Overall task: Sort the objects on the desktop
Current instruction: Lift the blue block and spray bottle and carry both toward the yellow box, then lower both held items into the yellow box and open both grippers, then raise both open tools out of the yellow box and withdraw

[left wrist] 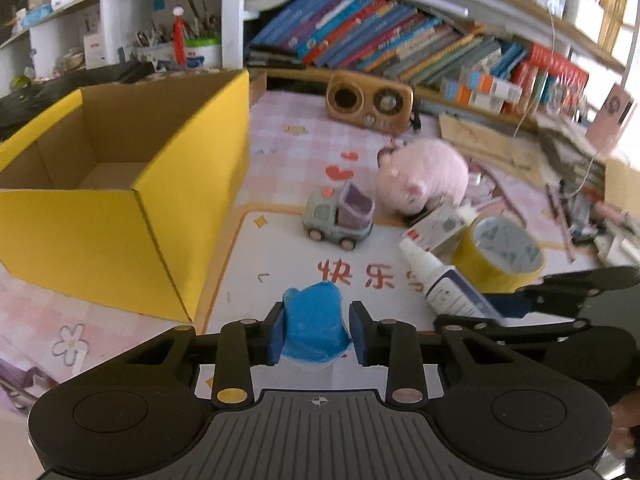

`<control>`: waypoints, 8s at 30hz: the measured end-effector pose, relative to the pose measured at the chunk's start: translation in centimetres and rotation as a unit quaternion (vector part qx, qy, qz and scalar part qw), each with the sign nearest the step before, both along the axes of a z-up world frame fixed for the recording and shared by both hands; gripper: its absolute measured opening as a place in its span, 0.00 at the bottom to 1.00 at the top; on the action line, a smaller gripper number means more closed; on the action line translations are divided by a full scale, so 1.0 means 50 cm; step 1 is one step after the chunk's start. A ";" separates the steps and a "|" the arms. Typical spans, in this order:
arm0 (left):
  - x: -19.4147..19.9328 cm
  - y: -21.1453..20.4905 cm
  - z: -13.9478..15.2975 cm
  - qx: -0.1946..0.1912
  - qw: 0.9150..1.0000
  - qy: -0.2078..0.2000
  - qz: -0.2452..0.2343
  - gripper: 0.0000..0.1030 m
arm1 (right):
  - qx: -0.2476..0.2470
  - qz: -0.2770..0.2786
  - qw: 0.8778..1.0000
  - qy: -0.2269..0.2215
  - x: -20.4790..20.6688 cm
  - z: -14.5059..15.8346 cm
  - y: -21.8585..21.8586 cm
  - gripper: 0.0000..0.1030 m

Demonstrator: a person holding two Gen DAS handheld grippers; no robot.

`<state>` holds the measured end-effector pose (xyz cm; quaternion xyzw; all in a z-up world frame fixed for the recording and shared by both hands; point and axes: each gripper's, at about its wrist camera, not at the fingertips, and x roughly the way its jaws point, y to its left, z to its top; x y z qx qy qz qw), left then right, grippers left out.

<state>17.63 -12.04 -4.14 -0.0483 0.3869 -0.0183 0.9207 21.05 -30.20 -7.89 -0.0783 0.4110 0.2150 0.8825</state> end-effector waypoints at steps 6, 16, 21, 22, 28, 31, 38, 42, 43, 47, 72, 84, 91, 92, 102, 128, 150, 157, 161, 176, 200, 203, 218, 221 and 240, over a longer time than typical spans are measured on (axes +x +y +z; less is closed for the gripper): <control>-0.033 0.008 0.041 -0.021 1.000 -0.021 0.006 0.30 | 0.044 -0.002 0.999 -0.010 -0.024 0.044 -0.005 0.29; -0.082 0.018 0.077 -0.044 0.998 -0.050 -0.003 0.30 | 0.085 -0.013 0.996 -0.015 -0.095 0.101 -0.006 0.29; -0.103 0.038 0.080 -0.052 0.997 -0.055 -0.019 0.30 | 0.080 -0.017 0.996 -0.019 -0.136 0.112 0.014 0.29; -0.109 0.045 0.083 -0.053 0.997 -0.058 -0.022 0.30 | 0.078 -0.021 0.997 -0.019 -0.144 0.112 0.020 0.29; -0.151 0.097 0.083 -0.061 0.996 -0.061 -0.037 0.30 | 0.074 -0.048 0.996 -0.025 -0.177 0.121 0.062 0.29; -0.176 0.129 0.081 -0.065 0.995 -0.060 -0.043 0.30 | 0.072 -0.055 0.996 -0.027 -0.200 0.125 0.093 0.29; -0.232 0.213 0.073 -0.072 0.995 -0.045 -0.050 0.30 | 0.060 -0.059 0.996 -0.024 -0.262 0.125 0.183 0.29; -0.262 0.254 0.074 -0.071 0.995 -0.044 -0.057 0.30 | 0.061 -0.067 0.996 -0.023 -0.298 0.123 0.227 0.29; -0.270 0.262 0.075 -0.069 0.995 -0.044 -0.059 0.30 | 0.061 -0.070 0.995 -0.023 -0.308 0.122 0.238 0.29; -0.305 0.296 0.076 -0.058 0.995 -0.045 -0.069 0.30 | 0.066 -0.076 0.995 -0.020 -0.341 0.115 0.282 0.29; -0.385 0.444 0.070 -0.055 0.997 -0.051 -0.023 0.30 | 0.056 -0.020 0.998 -0.014 -0.396 0.107 0.469 0.29; -0.384 0.454 0.064 -0.053 0.997 -0.044 -0.032 0.30 | 0.057 -0.024 0.998 -0.011 -0.394 0.104 0.484 0.29; -0.384 0.458 0.064 -0.057 0.997 -0.044 -0.032 0.30 | 0.057 -0.024 0.998 -0.011 -0.393 0.103 0.485 0.29; -0.383 0.460 0.063 -0.057 0.997 -0.044 -0.033 0.30 | 0.057 -0.024 0.998 -0.011 -0.393 0.104 0.485 0.29; -0.384 0.466 0.063 -0.056 0.997 -0.046 -0.032 0.30 | 0.057 -0.023 0.998 -0.012 -0.393 0.104 0.489 0.29; -0.342 0.470 0.073 -0.056 0.996 -0.053 -0.041 0.30 | 0.052 -0.013 0.998 -0.021 -0.356 0.124 0.511 0.29; -0.164 0.467 0.205 -0.026 0.986 -0.157 -0.053 0.30 | 0.110 -0.004 0.990 -0.089 -0.171 0.245 0.479 0.29; -0.082 0.461 0.224 -0.015 0.984 -0.171 -0.044 0.30 | 0.116 0.005 0.986 -0.117 -0.071 0.292 0.461 0.29; -0.024 0.460 0.215 -0.003 0.987 -0.160 -0.033 0.30 | 0.106 0.019 0.987 -0.116 -0.003 0.290 0.465 0.29; 0.155 0.451 0.116 0.049 0.997 -0.058 -0.021 0.30 | 0.029 0.084 0.996 -0.012 0.220 0.165 0.509 0.29; 0.272 0.422 0.043 0.081 0.994 0.046 -0.048 0.34 | -0.125 0.183 0.974 0.049 0.380 0.076 0.546 0.29; 0.268 0.418 0.047 0.087 0.994 0.038 -0.050 0.40 | -0.120 0.177 0.976 0.044 0.383 0.075 0.542 0.29; 0.171 0.417 0.150 0.079 0.993 -0.081 -0.024 0.72 | -0.008 0.071 0.997 -0.026 0.322 0.179 0.462 0.37; 0.140 0.421 0.172 0.081 0.991 -0.105 -0.017 0.75 | 0.010 0.045 0.998 -0.047 0.292 0.204 0.443 0.37; -0.069 0.450 0.242 0.063 0.978 -0.192 0.054 0.90 | 0.083 -0.105 0.973 -0.186 0.023 0.284 0.347 0.43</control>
